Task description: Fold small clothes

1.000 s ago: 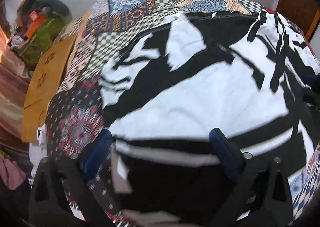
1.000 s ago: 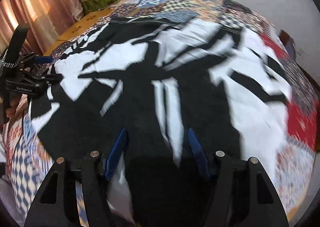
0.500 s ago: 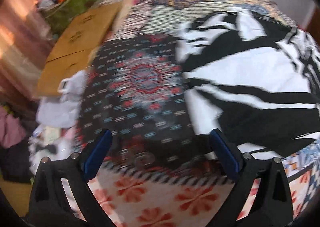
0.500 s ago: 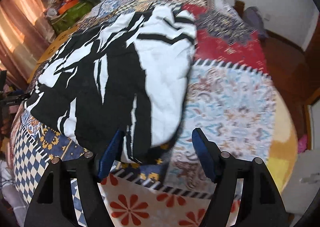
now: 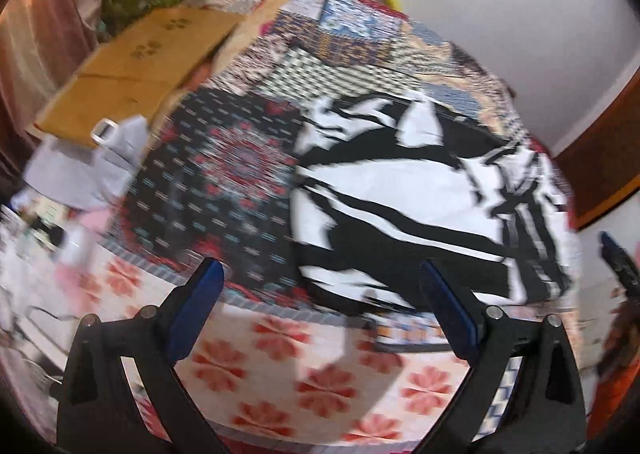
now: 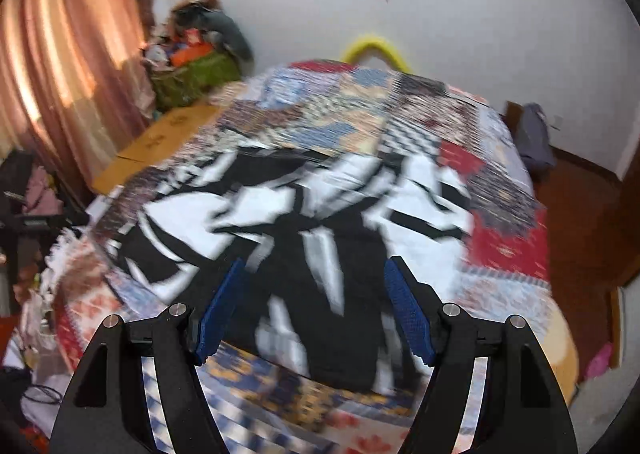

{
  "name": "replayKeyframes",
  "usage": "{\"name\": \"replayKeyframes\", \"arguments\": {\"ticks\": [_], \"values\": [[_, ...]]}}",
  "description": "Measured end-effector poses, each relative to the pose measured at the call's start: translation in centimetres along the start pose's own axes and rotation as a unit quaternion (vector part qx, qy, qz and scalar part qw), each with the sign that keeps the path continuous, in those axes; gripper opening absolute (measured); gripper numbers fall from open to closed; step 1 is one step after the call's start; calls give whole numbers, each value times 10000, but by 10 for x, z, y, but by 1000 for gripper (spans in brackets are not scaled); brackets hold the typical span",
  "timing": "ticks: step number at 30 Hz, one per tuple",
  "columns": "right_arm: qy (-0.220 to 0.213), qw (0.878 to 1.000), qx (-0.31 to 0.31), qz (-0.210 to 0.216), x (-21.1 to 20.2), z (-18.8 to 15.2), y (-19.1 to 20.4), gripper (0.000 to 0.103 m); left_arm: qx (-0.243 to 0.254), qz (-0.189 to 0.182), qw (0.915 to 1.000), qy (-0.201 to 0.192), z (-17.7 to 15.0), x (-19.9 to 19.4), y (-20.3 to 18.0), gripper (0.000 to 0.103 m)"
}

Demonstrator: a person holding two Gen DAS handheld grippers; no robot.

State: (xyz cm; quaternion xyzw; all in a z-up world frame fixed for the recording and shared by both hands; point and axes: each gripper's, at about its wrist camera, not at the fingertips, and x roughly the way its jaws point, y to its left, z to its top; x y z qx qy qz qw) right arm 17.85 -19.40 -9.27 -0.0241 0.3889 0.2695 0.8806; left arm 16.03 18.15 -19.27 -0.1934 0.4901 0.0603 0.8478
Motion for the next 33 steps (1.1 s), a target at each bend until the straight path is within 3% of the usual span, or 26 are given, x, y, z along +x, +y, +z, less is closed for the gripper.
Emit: {"name": "replayKeyframes", "arguments": {"ticks": [5, 11, 16, 24, 25, 27, 28, 31, 33], "values": [[138, 9994, -197, 232, 33, -4, 36, 69, -220, -511, 9980, 308, -22, 15, -22, 99], [701, 9971, -158, 258, 84, -18, 48, 69, -647, -1049, 9891, 803, -42, 36, -30, 99], [1165, 9924, -152, 379, 105, -29, 49, 69, -847, -1247, 9852, 820, -41, 49, -33, 99], [1299, 9893, 58, 666, 106, -34, 42, 70, -1178, -1575, 9779, 713, -17, 82, -37, 97], [1303, 9893, 51, 661, 106, -34, 43, 70, -1207, -1459, 9797, 651, -13, 85, -37, 94], [1303, 9893, 47, 660, 106, -35, 44, 70, -1184, -1103, 9853, 547, -4, 89, -37, 71], [1301, 9892, 53, 668, 106, -35, 44, 70, -1237, -970, 9863, 490, 0, 91, -35, 66], [1297, 9892, 71, 685, 106, -36, 44, 70, -1538, -886, 9828, 511, 9, 98, -26, 45], [1291, 9893, 71, 676, 105, -36, 44, 70, -1650, -808, 9816, 515, 12, 99, -20, 20]]}}
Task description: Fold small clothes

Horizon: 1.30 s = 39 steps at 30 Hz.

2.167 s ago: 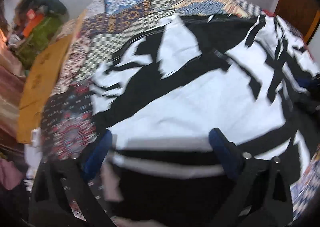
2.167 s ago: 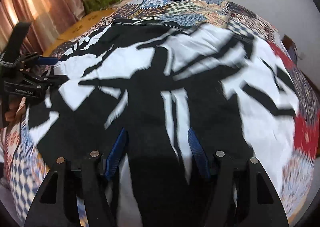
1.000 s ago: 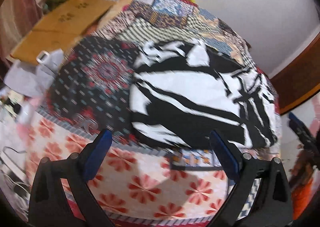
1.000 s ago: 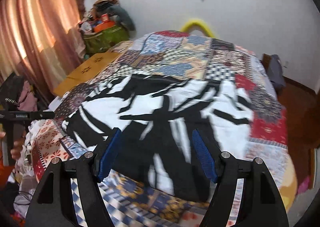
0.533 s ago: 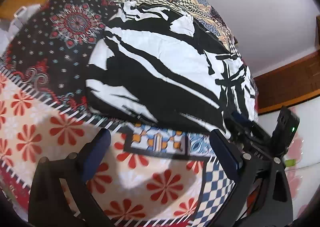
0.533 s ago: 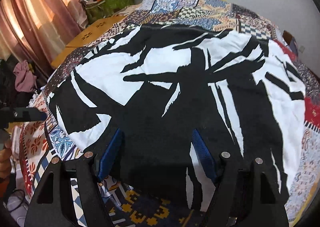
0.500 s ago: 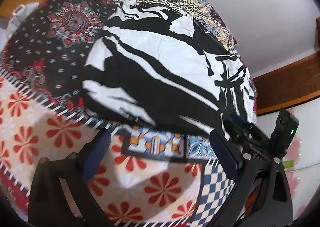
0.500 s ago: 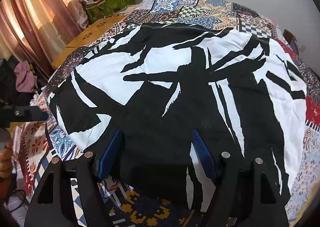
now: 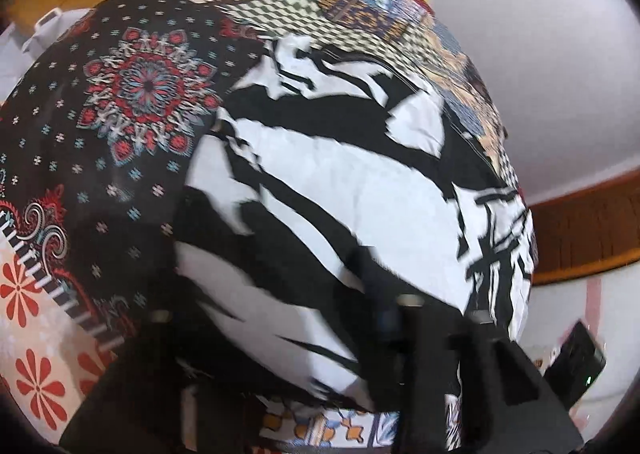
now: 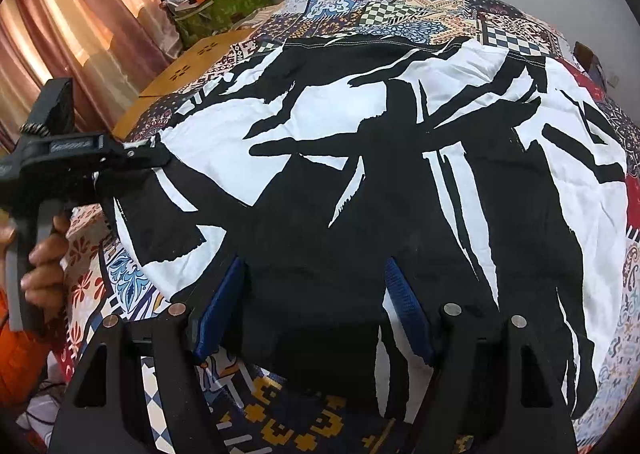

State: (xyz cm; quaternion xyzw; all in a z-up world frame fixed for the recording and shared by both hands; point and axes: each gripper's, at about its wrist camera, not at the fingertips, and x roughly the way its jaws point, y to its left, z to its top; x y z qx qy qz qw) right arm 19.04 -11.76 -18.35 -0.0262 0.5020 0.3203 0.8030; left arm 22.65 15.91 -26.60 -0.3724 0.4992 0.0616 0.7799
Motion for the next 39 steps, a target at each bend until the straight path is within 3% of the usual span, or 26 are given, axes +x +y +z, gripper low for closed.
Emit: {"name": "replayKeyframes", "arguments": {"ticks": [4, 10, 15, 20, 25, 28, 31, 34, 39], "values": [[-20, 10000, -24, -4, -4, -1, 0, 70, -160, -124, 9997, -158, -5, -18, 4, 12], [-200, 9997, -83, -87, -25, -6, -3, 70, -99, 296, 9957, -875, -21, -77, 1, 10], [-404, 9986, 7, -336, -46, -14, -21, 70, 38, 737, 9860, -1496, -23, -116, -6, 9], [-240, 9985, 345, -351, -42, -29, -46, 70, 586, 756, 9786, -1820, -25, -131, -51, 8], [-193, 9986, 439, -229, -35, -38, -49, 70, 1721, 478, 9630, -2016, -34, -129, -146, 7], [-189, 9986, 466, -181, -36, -38, -50, 71, 2554, 167, 9477, -1908, -52, -117, -208, 6], [-230, 9985, 490, -129, -43, -40, -54, 71, 3233, -169, 9341, -1506, -78, -92, -253, 6], [-313, 9977, 592, -67, -54, -45, -62, 71, 3635, -347, 9264, -923, -99, -55, -274, 6], [-335, 9969, 693, -153, -67, -58, -73, 71, 3827, -509, 9224, 96, -115, -3, -273, 6]]}}
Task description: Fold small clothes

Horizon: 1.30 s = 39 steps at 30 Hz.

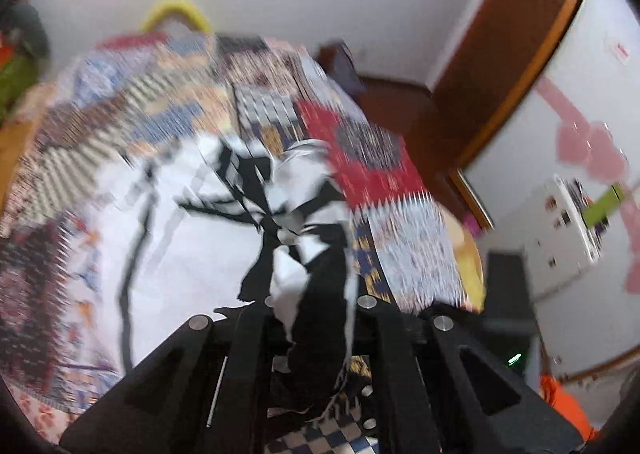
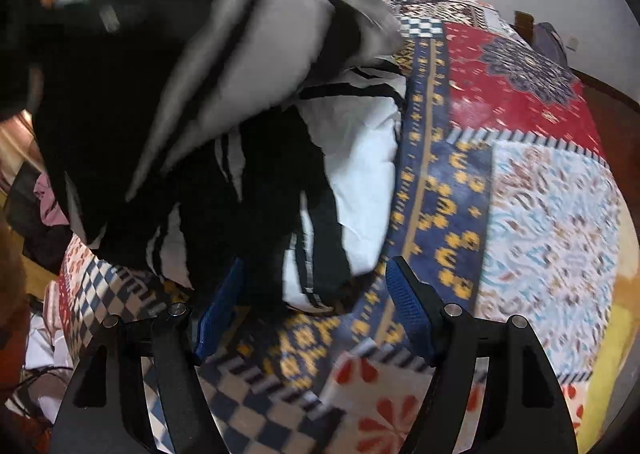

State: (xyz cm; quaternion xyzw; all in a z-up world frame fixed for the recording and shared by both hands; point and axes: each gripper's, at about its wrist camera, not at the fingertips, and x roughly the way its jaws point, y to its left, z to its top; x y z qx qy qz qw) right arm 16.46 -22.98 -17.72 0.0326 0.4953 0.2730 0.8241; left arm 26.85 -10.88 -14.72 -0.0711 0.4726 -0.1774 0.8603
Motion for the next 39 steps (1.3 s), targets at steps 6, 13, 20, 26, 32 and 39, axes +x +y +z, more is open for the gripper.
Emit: {"name": "replayKeyframes", "arguments": {"ticks": [6, 13, 20, 26, 32, 39], "values": [[-99, 9998, 59, -154, -15, -7, -10, 71, -96, -9, 9990, 437, -17, 9, 10, 26], [-593, 9976, 113, -353, -53, -5, -14, 71, 20, 152, 9991, -384, -17, -47, 20, 76], [-1202, 9919, 83, -413, -81, 15, -9, 71, -2, 996, 9948, -202, -33, -47, 61, 81], [-1035, 9941, -140, -299, -53, 22, 12, 71, -196, 1335, 9881, 734, -76, -1, 110, 81], [-185, 9989, -254, -351, 8, 7, 19, 71, -80, 1125, 9916, 637, -96, -9, 129, 88], [176, 9996, -133, -157, 13, -3, 5, 71, 228, 1140, 9910, 665, -94, -13, 141, 91]]}}
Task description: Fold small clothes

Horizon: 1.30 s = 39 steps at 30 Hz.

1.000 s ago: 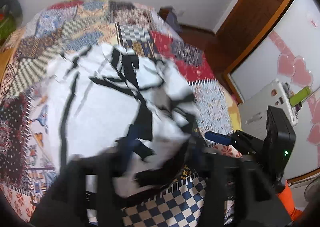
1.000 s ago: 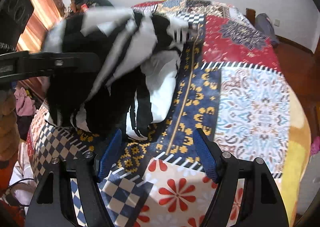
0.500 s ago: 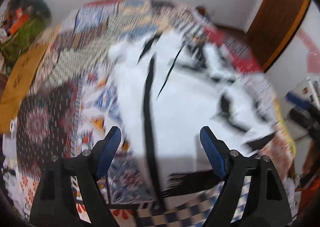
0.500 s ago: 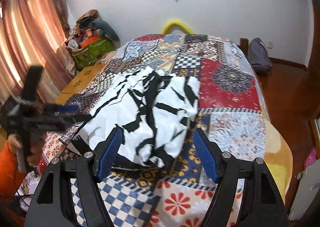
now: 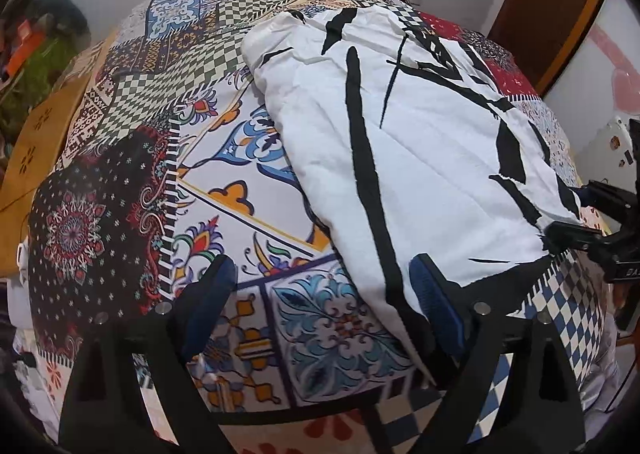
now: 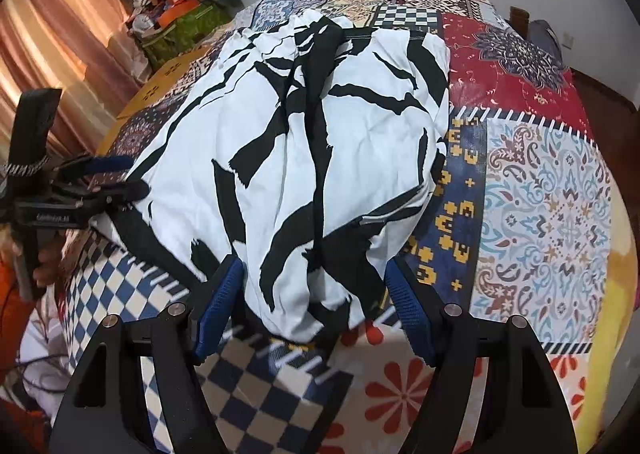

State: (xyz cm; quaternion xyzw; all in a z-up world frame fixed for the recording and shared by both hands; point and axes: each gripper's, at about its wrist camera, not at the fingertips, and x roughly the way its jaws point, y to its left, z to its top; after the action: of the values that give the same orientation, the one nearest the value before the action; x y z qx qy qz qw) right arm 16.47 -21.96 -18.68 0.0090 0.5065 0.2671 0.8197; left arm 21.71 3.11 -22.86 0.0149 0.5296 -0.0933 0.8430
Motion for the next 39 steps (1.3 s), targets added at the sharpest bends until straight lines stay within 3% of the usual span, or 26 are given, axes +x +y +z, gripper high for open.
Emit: {"name": "replayKeyframes", "arguments": {"ticks": [3, 9, 13, 17, 22, 23, 25, 26, 27, 30, 35, 39], "values": [[-28, 9999, -133, -14, -10, 9, 0, 71, -206, -2, 9998, 2, 11, -2, 9, 89], [-545, 9980, -309, 18, -26, 49, 3, 71, -620, 162, 9977, -222, 43, -12, 33, 89], [-680, 9968, -407, 96, -10, 89, 7, 71, -727, 320, 9962, -366, 72, -9, 43, 89], [-498, 9977, -397, 241, 22, 120, 8, 69, -733, 280, 9963, -362, 97, 6, 48, 89], [-157, 9987, -135, 459, 61, 148, -4, 46, -1158, -429, 9923, 70, 120, 50, 64, 84], [-90, 9986, -79, 513, 68, 152, -7, 42, -1251, -587, 9903, 172, 124, 59, 66, 77], [-41, 9982, -74, 587, 76, 156, -10, 22, -1407, -960, 9847, 356, 129, 75, 67, 61], [-78, 9980, -144, 606, 76, 156, -10, 15, -1446, -1067, 9830, 387, 131, 80, 66, 44], [-150, 9978, -227, 597, 75, 156, -9, 9, -1397, -1097, 9834, 379, 133, 84, 63, 40], [-355, 9975, -470, 401, 69, 153, -8, 6, -1061, -739, 9915, 167, 137, 86, 49, 34], [-365, 9971, -669, -21, 70, 148, -13, 5, -523, 35, 9986, 53, 143, 93, 28, 34], [-236, 9986, -478, -45, 64, 148, -17, 6, -647, 280, 9975, 52, 147, 81, 28, 34]]}}
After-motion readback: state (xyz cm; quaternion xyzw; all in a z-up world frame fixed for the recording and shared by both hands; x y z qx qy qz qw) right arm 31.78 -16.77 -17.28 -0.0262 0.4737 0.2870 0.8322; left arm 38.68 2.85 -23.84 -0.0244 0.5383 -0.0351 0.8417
